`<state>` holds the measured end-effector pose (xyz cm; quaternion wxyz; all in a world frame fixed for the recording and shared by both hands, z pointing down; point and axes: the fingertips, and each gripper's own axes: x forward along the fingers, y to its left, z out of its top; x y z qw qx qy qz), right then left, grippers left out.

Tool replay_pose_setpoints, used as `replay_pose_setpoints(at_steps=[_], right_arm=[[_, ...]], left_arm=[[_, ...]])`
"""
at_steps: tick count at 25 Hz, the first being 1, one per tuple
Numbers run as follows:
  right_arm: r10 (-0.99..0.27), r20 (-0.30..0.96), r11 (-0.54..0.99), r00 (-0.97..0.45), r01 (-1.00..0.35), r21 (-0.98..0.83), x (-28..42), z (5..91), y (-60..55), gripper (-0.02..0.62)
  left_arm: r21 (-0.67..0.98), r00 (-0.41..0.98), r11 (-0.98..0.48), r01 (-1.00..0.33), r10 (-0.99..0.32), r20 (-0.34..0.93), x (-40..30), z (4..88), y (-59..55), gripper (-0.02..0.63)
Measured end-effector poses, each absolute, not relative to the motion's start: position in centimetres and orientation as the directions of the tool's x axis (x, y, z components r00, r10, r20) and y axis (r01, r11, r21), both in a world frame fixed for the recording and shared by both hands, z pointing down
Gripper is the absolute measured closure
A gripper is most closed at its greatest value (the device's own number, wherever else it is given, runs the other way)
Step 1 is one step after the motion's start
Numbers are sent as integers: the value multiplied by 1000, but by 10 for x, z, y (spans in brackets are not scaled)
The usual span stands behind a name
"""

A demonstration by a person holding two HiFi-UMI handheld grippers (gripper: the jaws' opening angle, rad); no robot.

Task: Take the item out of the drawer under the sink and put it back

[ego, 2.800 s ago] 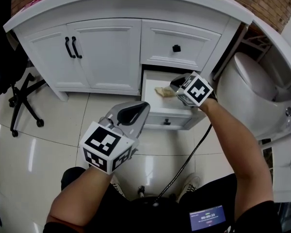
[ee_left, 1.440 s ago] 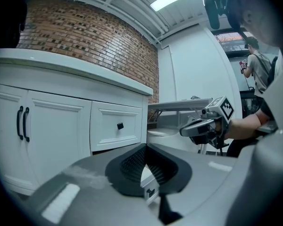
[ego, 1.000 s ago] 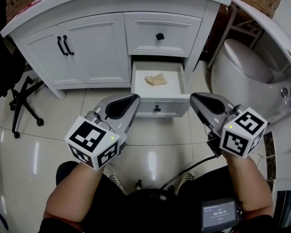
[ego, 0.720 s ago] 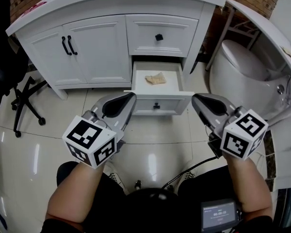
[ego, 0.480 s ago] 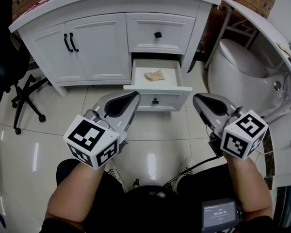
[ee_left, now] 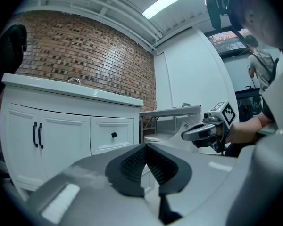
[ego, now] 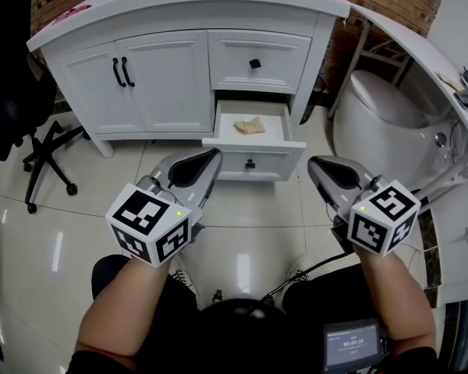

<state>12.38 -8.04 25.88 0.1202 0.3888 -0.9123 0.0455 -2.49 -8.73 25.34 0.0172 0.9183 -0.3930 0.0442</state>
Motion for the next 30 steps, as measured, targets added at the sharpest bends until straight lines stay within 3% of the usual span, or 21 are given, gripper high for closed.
replay_pose_setpoints(at_steps=[30], right_arm=[[-670, 267, 716, -693, -698, -16, 117, 262, -77, 588]], left_arm=[[-13, 688, -692, -722, -719, 103, -24, 255, -87, 601]])
